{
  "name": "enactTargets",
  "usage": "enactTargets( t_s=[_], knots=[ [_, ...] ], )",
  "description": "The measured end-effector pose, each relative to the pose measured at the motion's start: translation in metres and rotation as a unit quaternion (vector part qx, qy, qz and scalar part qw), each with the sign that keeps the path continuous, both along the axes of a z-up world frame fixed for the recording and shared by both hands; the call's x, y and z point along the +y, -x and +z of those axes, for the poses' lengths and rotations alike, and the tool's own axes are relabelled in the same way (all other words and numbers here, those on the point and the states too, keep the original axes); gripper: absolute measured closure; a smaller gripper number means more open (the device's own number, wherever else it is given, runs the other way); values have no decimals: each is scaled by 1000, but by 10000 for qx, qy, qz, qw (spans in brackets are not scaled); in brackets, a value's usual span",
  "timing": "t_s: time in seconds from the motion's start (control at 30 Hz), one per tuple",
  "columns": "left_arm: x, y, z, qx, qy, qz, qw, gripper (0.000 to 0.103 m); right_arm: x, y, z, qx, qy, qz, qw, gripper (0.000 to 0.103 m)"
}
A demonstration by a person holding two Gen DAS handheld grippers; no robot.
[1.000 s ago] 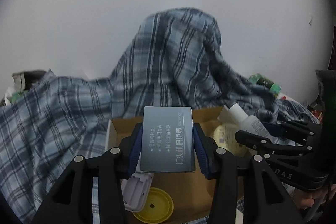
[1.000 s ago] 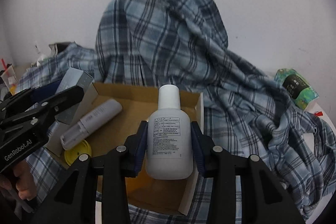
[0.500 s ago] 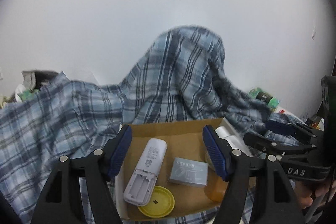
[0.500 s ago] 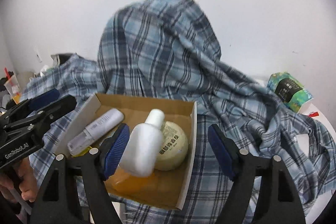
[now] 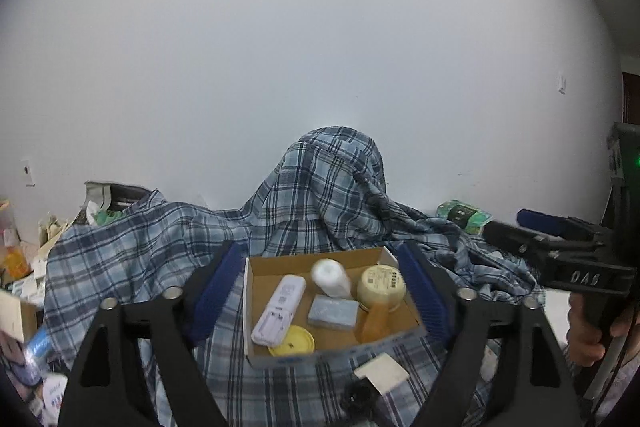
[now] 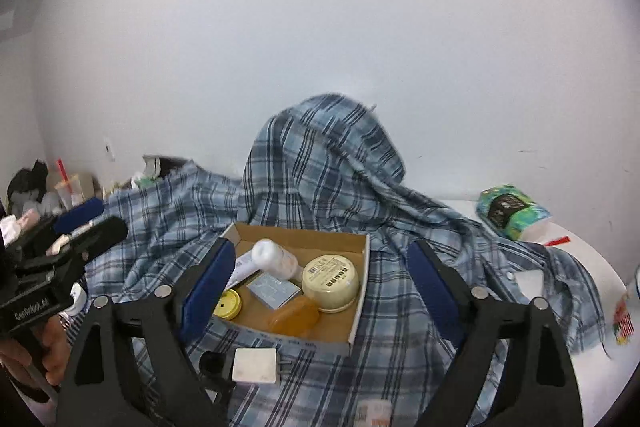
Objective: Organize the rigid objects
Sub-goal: 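Move the right gripper to the white pill bottle and grasp it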
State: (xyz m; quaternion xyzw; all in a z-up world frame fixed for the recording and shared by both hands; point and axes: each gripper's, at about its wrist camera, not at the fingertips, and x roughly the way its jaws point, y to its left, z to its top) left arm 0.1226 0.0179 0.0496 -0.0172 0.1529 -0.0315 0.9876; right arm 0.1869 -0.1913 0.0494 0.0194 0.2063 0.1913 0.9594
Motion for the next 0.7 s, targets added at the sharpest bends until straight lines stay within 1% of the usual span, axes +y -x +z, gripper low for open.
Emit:
enactTargets(
  t_s=[0.07,0.1,0.13,0.2,0.27,0.37,0.43,0.53,0.7],
  knots=[
    [-2,10,-5,12,20,9,10000,16,-8,15,0,-137,-20,-92,9999,16],
    [-3,13,-9,66,64,-29,10000,10,-11,21,-1,-183,-1,-125,9998,16],
    [-4,15,-14,127,138,-118,9998,0,-14,27,-3,-232,21,-164,9996,16],
    [-8,20,-23,96,193,-208,9996,0,-18,37,-8,-303,56,-235,9992,15],
    [-15,24,-29,76,46,-116,9999,0,-21,44,-15,-339,97,-295,9989,12],
    [-24,29,-36,152,-119,-80,9998,0,-26,49,-29,-372,147,-447,9982,7],
    [-27,32,-41,204,-143,-87,9997,0,-30,52,-37,-351,129,-529,9979,7],
    [-28,36,-48,178,-53,-111,9998,0,-34,52,-51,-270,124,-549,9980,7],
    [-30,33,-62,187,-109,-30,9998,0,-32,48,-70,-148,329,-568,9977,7]
  ],
)
